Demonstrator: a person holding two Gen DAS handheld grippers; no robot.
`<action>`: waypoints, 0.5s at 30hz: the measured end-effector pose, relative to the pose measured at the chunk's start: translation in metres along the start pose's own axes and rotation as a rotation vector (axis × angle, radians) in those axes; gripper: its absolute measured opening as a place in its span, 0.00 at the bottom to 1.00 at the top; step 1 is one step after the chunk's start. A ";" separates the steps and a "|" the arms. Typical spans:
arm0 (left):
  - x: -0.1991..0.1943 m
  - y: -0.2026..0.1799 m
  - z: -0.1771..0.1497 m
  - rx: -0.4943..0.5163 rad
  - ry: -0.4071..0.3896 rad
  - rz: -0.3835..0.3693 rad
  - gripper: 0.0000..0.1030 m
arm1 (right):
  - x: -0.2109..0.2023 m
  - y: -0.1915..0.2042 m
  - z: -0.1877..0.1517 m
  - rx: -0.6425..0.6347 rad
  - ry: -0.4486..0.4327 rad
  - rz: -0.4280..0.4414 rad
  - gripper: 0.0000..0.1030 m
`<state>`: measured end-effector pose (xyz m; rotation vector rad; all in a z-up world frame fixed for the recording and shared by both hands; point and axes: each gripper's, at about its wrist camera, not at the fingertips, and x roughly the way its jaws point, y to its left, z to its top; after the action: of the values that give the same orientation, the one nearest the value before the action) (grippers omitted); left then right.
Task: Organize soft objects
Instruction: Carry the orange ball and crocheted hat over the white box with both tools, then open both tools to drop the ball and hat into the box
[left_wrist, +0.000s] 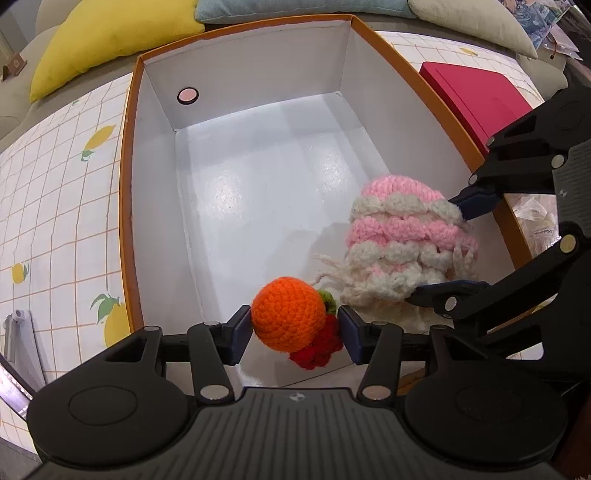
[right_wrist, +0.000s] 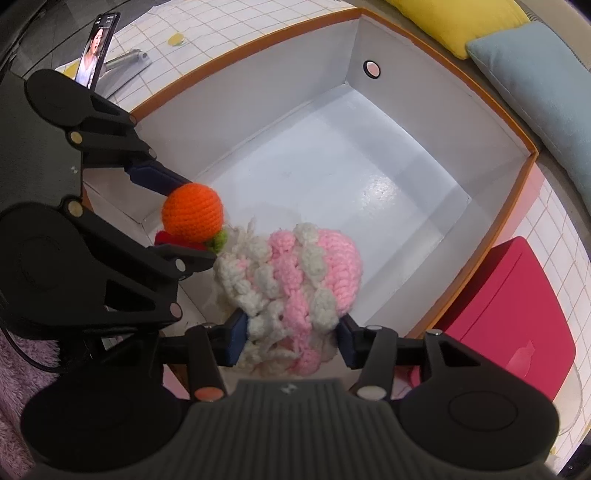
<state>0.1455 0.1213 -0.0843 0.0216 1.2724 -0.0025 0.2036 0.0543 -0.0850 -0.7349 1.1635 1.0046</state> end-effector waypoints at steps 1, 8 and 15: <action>0.000 0.000 0.000 -0.004 0.000 -0.002 0.60 | -0.001 0.000 -0.001 -0.001 -0.002 -0.001 0.50; -0.004 0.001 0.002 -0.010 -0.008 -0.003 0.64 | -0.009 -0.001 -0.002 0.008 -0.014 -0.027 0.59; -0.026 0.003 -0.002 -0.047 -0.070 0.028 0.85 | -0.028 0.003 -0.009 0.011 -0.056 -0.027 0.67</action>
<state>0.1357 0.1244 -0.0602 -0.0013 1.2016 0.0498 0.1953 0.0405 -0.0601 -0.7073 1.1076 0.9897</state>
